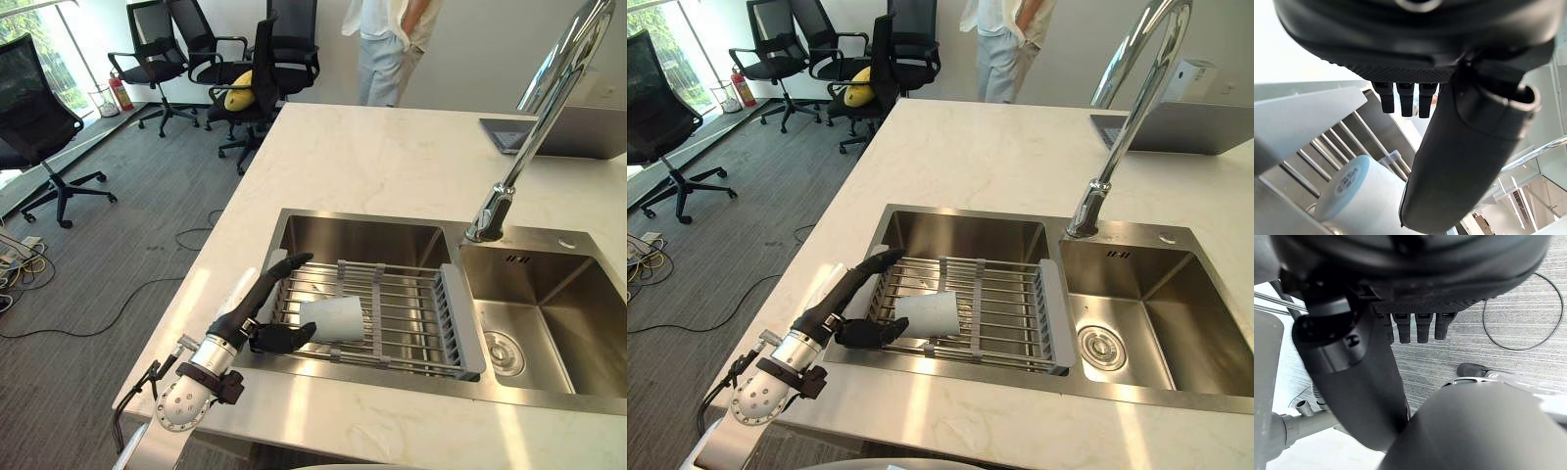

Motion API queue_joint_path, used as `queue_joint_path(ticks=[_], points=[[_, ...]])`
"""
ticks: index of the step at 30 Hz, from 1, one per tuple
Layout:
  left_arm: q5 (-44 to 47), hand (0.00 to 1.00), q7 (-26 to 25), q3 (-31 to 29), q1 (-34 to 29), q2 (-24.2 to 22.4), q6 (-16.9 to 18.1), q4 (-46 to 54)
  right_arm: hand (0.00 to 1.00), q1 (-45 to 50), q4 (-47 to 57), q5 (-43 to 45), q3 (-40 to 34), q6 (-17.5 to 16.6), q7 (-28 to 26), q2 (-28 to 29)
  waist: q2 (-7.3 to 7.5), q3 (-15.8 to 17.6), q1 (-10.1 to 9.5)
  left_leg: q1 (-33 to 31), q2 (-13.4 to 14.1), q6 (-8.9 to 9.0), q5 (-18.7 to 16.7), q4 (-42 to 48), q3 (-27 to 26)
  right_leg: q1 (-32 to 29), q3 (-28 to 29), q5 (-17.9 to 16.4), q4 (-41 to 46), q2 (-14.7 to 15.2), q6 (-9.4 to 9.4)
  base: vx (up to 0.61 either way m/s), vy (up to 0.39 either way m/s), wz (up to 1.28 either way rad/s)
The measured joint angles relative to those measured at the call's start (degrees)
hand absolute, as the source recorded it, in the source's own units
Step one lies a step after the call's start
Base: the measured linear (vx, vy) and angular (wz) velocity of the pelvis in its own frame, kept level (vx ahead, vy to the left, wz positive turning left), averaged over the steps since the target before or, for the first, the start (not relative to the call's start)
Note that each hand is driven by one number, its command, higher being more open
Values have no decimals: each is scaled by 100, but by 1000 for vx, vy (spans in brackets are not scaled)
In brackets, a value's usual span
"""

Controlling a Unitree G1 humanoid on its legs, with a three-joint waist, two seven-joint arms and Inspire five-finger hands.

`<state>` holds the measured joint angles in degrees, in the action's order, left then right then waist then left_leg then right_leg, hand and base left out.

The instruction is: Walk over to the sink, pick up the cup, carry it to the dishwasher, place the cup inside the dishwasher, then close the dishwasher door

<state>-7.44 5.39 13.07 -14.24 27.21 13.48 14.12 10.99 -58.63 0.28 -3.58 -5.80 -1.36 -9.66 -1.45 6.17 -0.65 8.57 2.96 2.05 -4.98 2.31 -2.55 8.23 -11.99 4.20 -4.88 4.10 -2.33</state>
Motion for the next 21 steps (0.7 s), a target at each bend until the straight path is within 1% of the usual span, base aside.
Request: queue_joint_path(ticks=[3, 8, 10, 13, 16, 21], points=[[131, 90, 103, 172, 0, -9, -8, 35, 90, -37, -50, -47, 5, 7, 1, -2, 1, 1, 3, -2, 3, 4, 2, -8, 30, 9, -31, -15, 1, -4, -2, -7, -4, 6], [60, 90, 104, 388, -2, -97, -33, 148, 90, -61, -61, -48, 57, 7, 7, -4, 4, 2, 2, -2, 4, 4, 3, -32, 41, 11, -44, -31, 1, -5, -3, -1, -1, 1], [-79, 90, 82, 430, -2, -188, -73, 148, 90, -70, -68, -48, 57, 9, 10, -4, 6, 3, 3, -2, 3, 4, 3, -42, 41, 10, -44, -34, 1, -5, -2, 0, 0, 0], [-553, 90, 57, 442, -6, -387, -122, 144, 90, -76, -70, -48, 56, 10, 23, -4, 16, 9, 2, -6, 4, 4, 3, -52, 41, -2, -45, -41, 1, -6, -2, 0, 0, 0], [-1030, 90, -174, 426, -15, -663, -214, 79, 90, -79, -70, -45, 51, 10, 34, -1, 23, 13, 3, -29, 4, 4, 3, -56, 39, -29, -44, -43, 1, -8, -3, 0, 0, 0], [-1420, 90, -400, 359, -32, -930, -304, -132, 90, -80, -68, -38, 33, 10, 55, 6, 28, 12, 13, -63, 9, 5, 2, -63, 25, -60, -31, -43, 1, -13, -3, 0, 0, 0]])
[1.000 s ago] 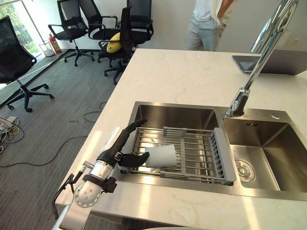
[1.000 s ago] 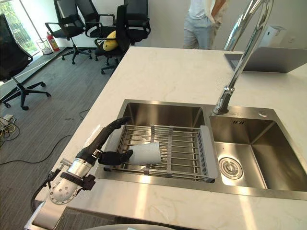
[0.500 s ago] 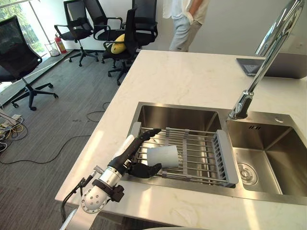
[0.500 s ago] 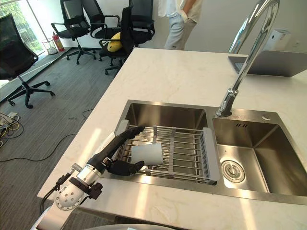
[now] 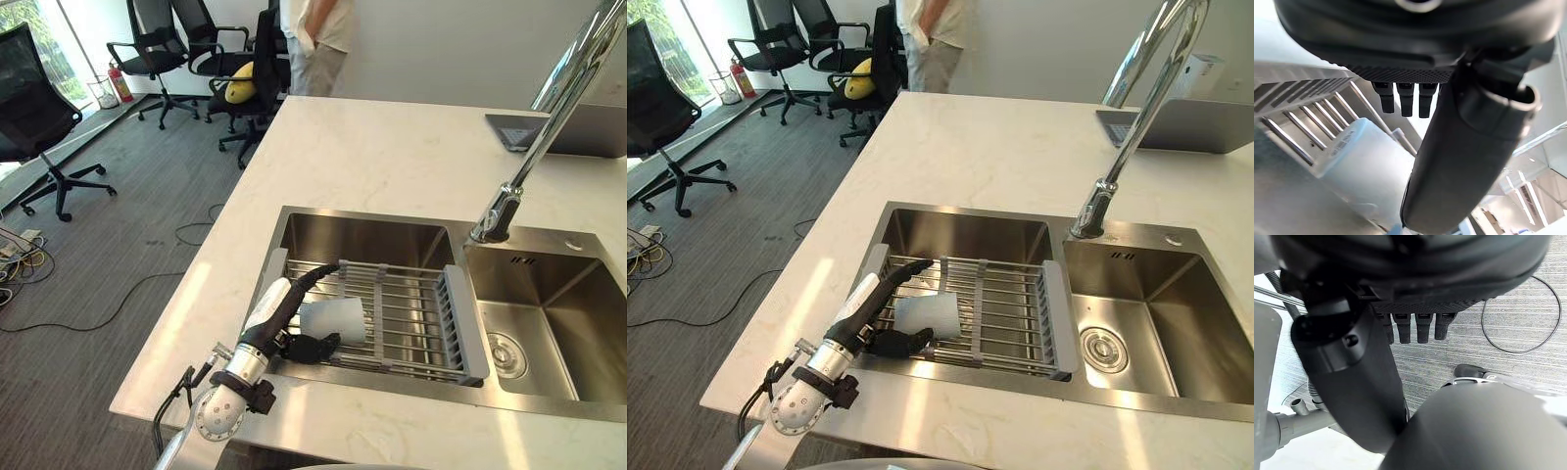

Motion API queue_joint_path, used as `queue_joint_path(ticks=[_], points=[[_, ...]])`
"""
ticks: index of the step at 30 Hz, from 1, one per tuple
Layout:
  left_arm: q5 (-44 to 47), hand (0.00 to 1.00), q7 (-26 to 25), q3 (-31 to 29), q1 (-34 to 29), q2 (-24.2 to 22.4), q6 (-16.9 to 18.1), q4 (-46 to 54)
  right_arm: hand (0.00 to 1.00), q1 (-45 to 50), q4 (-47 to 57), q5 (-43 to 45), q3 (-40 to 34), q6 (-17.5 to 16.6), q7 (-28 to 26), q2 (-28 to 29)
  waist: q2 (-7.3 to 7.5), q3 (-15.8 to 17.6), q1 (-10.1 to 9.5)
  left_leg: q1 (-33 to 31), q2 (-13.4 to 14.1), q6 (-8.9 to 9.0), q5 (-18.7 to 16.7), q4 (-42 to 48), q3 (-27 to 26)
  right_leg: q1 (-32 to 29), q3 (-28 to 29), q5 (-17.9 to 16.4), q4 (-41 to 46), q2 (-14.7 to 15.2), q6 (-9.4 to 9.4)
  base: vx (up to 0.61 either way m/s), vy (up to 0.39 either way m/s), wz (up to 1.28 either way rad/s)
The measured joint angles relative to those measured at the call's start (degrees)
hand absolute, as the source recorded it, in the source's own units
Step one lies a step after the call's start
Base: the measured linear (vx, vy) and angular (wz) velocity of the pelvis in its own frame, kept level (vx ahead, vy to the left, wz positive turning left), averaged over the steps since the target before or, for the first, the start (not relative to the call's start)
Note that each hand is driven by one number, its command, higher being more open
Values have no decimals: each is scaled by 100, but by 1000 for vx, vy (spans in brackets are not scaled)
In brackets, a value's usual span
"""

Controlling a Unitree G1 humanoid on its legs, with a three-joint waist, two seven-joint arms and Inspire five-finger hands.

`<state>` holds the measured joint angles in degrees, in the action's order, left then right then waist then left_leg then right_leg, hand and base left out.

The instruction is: Walk over to the sink, pick up the cup, carry it to the dishwasher, place the cup inside the dishwasher, then close the dishwasher door

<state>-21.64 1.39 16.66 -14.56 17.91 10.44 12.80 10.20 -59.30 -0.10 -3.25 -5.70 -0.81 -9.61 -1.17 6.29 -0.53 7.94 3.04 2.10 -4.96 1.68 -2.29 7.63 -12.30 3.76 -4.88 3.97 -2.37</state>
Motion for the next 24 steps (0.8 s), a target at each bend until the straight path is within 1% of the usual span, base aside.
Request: queue_joint_path(ticks=[7, 13, 16, 24], points=[[-673, 90, -203, -213, -19, -153, -36, -229, 90, 4, 7, 28, -101, 5, 5, 44, 17, -17, 5, -72, 8, 4, -2, -24, -53, -115, 56, 1, 0, -12, 1, -4, 1, -2], [-942, 90, -226, -294, -15, -152, -25, -242, 90, 5, 18, 44, -121, 36, 4, 65, 39, -58, 20, -96, 8, 3, -2, -36, -108, -170, 110, 3, 0, -14, 2, -16, 6, -5], [-1013, 90, -225, -295, 2, -122, -25, -268, 90, 5, 18, 43, -148, 53, 1, 72, 39, -71, 33, -96, 8, 3, -2, -37, -112, -175, 113, 3, 0, -15, 2, -33, 1, -1], [-1324, 90, -198, -294, 339, 45, 7, -587, 90, 3, 26, 43, -150, 69, -6, 75, 43, -106, 112, -93, 9, 3, -2, -40, -116, -189, 118, 5, -3, -14, 3, -30, 0, 0]])
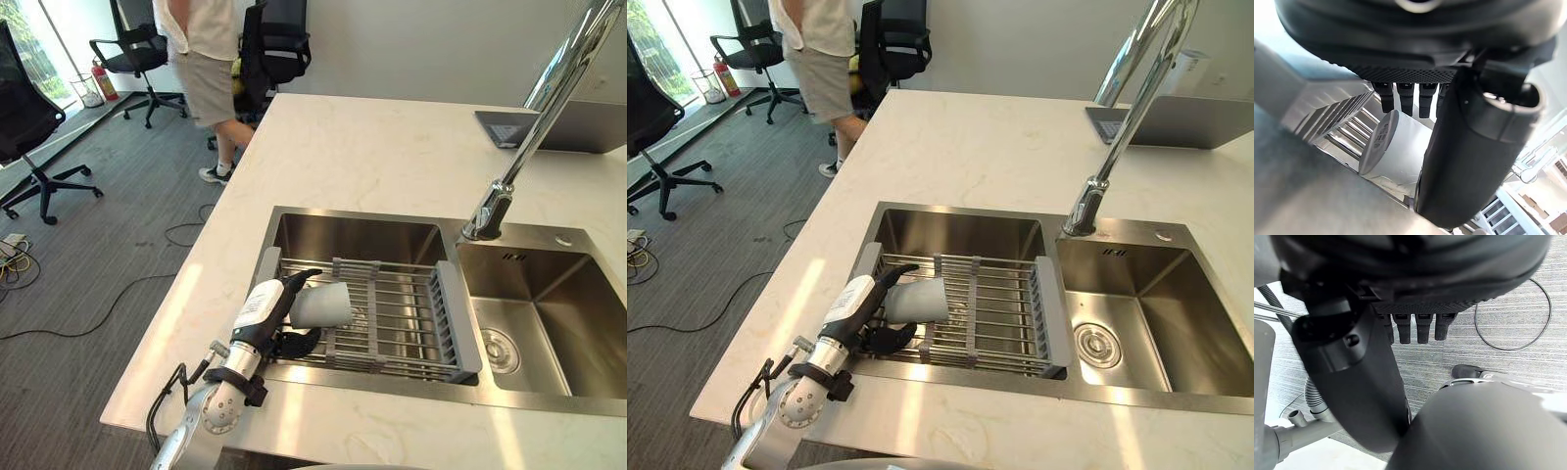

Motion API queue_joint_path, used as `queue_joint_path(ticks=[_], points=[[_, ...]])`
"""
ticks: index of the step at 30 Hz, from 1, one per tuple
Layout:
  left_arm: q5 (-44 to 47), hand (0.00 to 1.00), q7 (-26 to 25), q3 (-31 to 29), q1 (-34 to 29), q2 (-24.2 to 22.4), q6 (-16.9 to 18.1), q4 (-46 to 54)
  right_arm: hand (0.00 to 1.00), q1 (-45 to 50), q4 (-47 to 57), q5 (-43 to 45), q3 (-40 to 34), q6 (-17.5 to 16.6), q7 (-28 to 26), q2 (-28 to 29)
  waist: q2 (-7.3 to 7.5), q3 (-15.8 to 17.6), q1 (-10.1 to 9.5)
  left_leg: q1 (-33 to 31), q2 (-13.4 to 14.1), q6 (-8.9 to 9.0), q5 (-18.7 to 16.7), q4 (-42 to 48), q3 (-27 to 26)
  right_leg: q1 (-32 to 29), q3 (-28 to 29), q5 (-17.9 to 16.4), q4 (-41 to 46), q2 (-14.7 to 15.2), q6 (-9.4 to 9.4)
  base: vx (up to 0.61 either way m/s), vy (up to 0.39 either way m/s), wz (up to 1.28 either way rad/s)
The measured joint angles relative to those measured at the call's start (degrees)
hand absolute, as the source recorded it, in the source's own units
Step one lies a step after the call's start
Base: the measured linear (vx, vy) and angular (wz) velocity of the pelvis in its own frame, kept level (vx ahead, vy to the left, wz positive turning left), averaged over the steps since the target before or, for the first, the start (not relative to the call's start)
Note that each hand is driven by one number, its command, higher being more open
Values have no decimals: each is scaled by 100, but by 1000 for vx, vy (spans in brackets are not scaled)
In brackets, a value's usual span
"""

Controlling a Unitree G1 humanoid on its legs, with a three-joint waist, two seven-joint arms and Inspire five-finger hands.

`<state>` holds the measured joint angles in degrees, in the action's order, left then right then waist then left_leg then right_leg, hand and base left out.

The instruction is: Walk over to the sink, pick up the cup, carry it to the dishwasher, place the cup inside the dishwasher, then close the dishwasher door

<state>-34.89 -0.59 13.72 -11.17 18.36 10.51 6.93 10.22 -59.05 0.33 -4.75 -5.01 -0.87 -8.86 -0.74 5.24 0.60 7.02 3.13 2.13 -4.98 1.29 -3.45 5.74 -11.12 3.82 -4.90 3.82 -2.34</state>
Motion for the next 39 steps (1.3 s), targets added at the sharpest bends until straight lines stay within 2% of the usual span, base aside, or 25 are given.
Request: queue_joint_path(ticks=[13, 14, 20, 26, 39], points=[[-223, 90, 209, 136, 606, 346, -93, -276, 90, -38, 12, 2, 0, 19, -61, 10, 6, 3, 50, -1, -10, -9, 6, -53, -46, -40, 42, 4, 0, 3, -4, -7, 1, -1], [-230, 30, 249, 165, 684, 371, -130, -311, 90, -51, 11, 2, 0, 41, -69, 10, 7, 3, 55, -1, -11, -10, 7, -51, -46, -41, 45, 6, -1, 4, -6, 0, 0, 0], [-243, 30, 361, 257, 1056, 485, -208, -543, 90, -68, 12, 4, 5, 67, -122, 5, 11, 6, 59, 6, -11, -10, 7, -50, -57, -52, 61, 9, -10, 3, -8, 0, 0, -1], [-204, 30, 471, 253, 1245, 556, -256, -555, 90, -99, 26, 9, 13, 75, -168, 10, 13, 9, 185, 40, -15, -10, 7, -103, -127, -63, 127, 12, -7, 2, -11, -3, 1, -6], [461, 30, 511, 243, 1131, 633, -293, -416, 90, -106, 23, 81, 6, 94, -182, 17, 17, 24, 206, 90, -16, -17, 1, -114, -195, -53, 195, 22, -6, 0, -21, -35, -4, -3]])
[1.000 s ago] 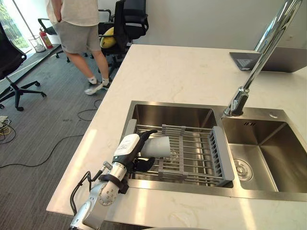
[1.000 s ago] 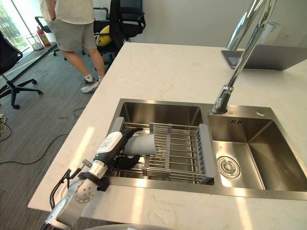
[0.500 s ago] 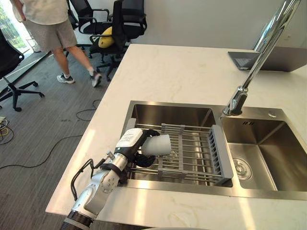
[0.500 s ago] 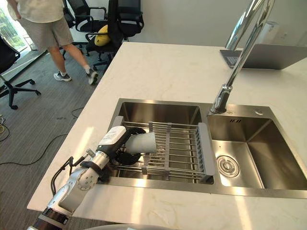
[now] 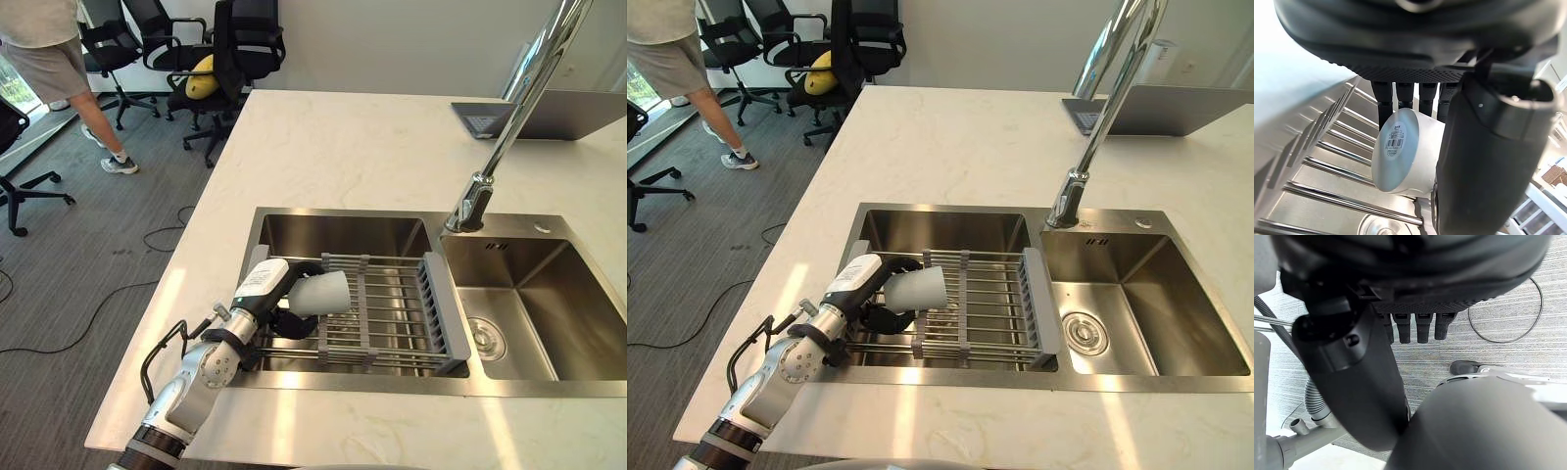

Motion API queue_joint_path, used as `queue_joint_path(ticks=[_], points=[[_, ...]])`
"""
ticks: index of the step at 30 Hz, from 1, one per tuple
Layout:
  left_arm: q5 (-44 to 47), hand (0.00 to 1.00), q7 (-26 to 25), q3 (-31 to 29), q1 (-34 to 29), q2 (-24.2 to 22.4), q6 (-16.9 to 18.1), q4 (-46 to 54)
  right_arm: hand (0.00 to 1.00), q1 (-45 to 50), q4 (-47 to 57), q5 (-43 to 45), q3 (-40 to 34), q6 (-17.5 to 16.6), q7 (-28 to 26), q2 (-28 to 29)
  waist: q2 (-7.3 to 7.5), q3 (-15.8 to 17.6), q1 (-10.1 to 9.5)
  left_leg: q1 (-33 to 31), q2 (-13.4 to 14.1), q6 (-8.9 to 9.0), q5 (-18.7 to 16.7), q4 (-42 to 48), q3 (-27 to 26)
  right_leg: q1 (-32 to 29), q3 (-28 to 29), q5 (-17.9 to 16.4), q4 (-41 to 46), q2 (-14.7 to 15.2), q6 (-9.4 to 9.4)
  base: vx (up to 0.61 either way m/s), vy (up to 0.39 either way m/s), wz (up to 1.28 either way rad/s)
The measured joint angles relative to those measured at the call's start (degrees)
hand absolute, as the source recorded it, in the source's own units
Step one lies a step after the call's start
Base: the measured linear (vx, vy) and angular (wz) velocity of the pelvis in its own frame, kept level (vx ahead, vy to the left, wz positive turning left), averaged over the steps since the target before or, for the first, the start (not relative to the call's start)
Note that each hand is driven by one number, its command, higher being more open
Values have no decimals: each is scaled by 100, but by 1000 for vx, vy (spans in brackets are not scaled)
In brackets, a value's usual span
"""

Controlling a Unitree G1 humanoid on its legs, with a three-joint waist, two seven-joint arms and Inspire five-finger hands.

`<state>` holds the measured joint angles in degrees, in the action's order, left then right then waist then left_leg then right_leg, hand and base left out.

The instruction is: Walk over to the sink, pick up the cup, carry it to the dishwasher, place the cup inside the dishwasher, then close the dishwasher door

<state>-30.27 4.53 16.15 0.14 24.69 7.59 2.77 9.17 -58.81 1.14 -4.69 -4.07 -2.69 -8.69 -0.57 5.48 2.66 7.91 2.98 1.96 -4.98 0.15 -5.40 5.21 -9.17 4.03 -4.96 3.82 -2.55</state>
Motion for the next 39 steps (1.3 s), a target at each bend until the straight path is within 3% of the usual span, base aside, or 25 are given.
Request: queue_joint_path(ticks=[5, 21, 33, 39], points=[[383, 30, -131, -46, -347, -222, -8, 447, 90, 3, -10, 71, -12, 5, 16, 2, -2, 13, -19, 18, 1, -7, -21, 0, -60, -14, 70, 1, 3, -6, -2, -29, -2, -8], [2713, 30, -1262, -489, -947, -1673, 186, 1787, 90, 36, 1, 224, -269, -39, 291, 97, 2, 6, -210, -287, 11, -54, -228, 258, -304, -448, 523, 11, 122, -29, -32, -14, -3, -14], [3371, 30, -1870, -432, -1007, -1874, 319, 2015, 90, 89, -7, 432, -116, -68, 556, 121, 119, -84, -339, -508, 6, -90, -351, 575, -392, -740, 693, -15, 419, -8, -68, -47, 1, -7], [3374, 30, -2089, -254, -915, -1840, 408, 2138, 90, 9, 8, 432, 54, -73, 664, 110, 217, -28, -369, -790, 64, -123, -599, 1193, -579, -1013, 885, 25, 811, 16, -136, -89, 22, -17]])
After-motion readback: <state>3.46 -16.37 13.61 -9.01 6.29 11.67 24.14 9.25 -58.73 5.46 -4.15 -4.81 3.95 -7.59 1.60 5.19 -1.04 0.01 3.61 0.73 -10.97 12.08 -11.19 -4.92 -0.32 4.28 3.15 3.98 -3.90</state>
